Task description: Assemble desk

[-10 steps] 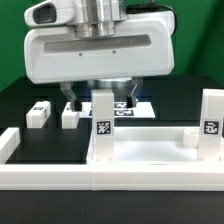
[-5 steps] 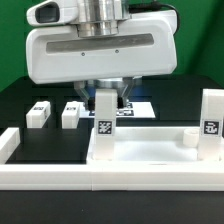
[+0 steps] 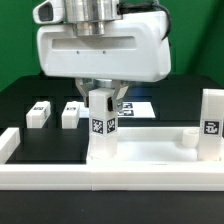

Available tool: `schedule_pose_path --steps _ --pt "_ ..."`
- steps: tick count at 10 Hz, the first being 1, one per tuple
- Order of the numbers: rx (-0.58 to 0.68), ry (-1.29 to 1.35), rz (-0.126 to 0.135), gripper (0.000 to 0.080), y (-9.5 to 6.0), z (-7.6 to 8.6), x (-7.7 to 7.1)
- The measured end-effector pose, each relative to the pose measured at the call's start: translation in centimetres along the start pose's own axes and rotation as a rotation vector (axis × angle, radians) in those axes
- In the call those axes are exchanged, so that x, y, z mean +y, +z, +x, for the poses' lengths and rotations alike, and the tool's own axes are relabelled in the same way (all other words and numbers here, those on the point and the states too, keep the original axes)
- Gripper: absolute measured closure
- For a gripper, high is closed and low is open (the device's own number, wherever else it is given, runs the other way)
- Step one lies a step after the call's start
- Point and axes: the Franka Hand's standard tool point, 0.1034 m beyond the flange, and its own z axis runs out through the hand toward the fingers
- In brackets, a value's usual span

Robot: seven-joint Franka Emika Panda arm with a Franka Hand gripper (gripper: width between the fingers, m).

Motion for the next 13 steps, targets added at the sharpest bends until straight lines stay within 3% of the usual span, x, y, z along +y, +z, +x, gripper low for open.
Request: schedule_pose_path --steps 3,4,6,9,11,12,13 --pt "-0.097 0.535 0.08 0.0504 -0.05 0.34 0.54" --pt "-0.108 0.636 0.079 0.0504 -0.13 0.29 0.39" --pt "-0.086 0.654 0.026 0.0505 0.14 -0.38 0.33" --pt "-0.095 0.829 0.032 0.0505 0.19 -0.21 0.36" --pt "-0.107 1.122 0.092 0.0505 0.26 0.25 0.24" --pt "-0.099 1.198 0.101 0.0499 0.28 0.17 0.21" --pt "-0.096 1.231 0.092 0.0492 0.22 0.15 0.3"
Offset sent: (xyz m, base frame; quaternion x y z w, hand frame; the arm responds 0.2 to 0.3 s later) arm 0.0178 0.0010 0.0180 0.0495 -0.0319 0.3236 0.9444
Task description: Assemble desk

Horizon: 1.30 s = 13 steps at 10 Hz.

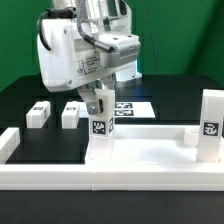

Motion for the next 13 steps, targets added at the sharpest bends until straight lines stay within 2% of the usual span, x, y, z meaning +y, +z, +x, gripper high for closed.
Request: schedule_pose_path --steps 3,4,5,6,7,9,11,13 --pt "0.006 -0.006 -0.001 0.0488 0.1 0.1 0.1" --pt "0.007 -0.006 -0.001 0.0268 0.2 0.1 0.1" --pt "0.007 -0.008 -0.002 0.0268 0.2 0.1 0.1" --pt "0.005 -0.012 0.0 0.0175 0.1 -0.1 0.1" --pt "-0.006 -0.034 0.011 0.0156 -0.9 -1.0 0.0" --pt "-0.042 -0.051 0.012 0.0151 -3.7 -2.7 0.1" --pt "-0.033 -0.054 0.011 0.015 -3.0 -2.4 0.2" --pt "-0.033 -0.056 0.011 0.015 -3.0 -2.5 0.2"
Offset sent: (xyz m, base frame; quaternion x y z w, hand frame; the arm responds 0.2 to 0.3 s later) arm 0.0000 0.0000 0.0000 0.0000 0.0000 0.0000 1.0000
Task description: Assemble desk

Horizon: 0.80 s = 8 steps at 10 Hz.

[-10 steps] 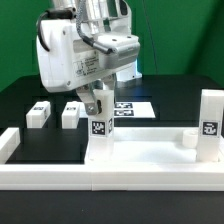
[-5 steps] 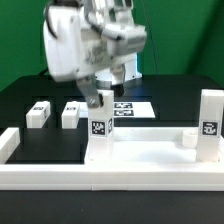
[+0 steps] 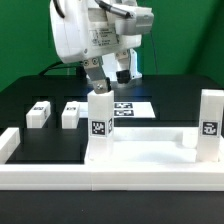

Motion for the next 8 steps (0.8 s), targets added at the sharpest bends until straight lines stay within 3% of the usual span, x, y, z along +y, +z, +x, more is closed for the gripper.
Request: schedule_pose_path --steps 1,3,4,5,6,8 --pt "0.0 -0.004 -0.001 0.015 0.1 -0.2 0.1" --pt "-0.009 -0.059 -0.024 0.015 0.5 -3.5 2.3" --pt "-0.009 -0.082 -0.056 0.015 0.9 -4.4 3.9" --pt "-0.006 -0.085 -0.14 0.015 1.3 -3.9 4.7" --pt "-0.004 -0.08 -0.116 0.015 1.3 -3.8 3.7" --pt "-0.002 -0.084 -0.115 0.015 1.4 -3.9 3.9"
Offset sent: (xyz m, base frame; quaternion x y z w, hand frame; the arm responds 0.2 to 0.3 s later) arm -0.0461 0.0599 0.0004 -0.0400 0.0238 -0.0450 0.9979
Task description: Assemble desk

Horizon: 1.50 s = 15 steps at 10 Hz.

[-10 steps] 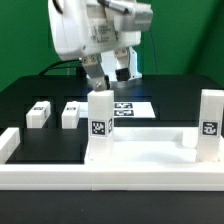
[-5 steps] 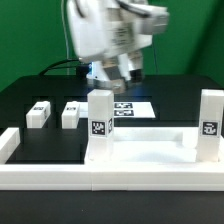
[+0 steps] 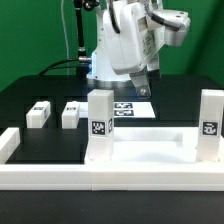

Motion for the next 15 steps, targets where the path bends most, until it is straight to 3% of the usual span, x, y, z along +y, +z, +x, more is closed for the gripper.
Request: schedule_pose_path --steps 2,4,5,6,10,11,12,13,15 --pt "-0.001 -0.034 0.0 0.015 -0.1 -0.3 0.5" --pt "0.011 -0.077 -0.012 0.015 0.5 -0.3 4.7" --pt "0.039 -0.098 -0.007 0.015 1.7 -0.1 6.3" --pt "0.046 -0.109 -0.023 0.015 2.4 -0.3 7.0" --pt "0.047 -0.128 -0.02 0.015 2.6 -0.1 7.0" --pt "0.074 -0.204 -0.016 0.015 4.1 1.5 8.1" --pt "0.094 -0.246 -0.042 0.015 5.5 3.2 9.5" --pt "0.106 -0.296 -0.058 0.015 6.4 4.3 9.8" --pt "0.148 -0.322 -0.041 0.015 9.2 5.3 9.9"
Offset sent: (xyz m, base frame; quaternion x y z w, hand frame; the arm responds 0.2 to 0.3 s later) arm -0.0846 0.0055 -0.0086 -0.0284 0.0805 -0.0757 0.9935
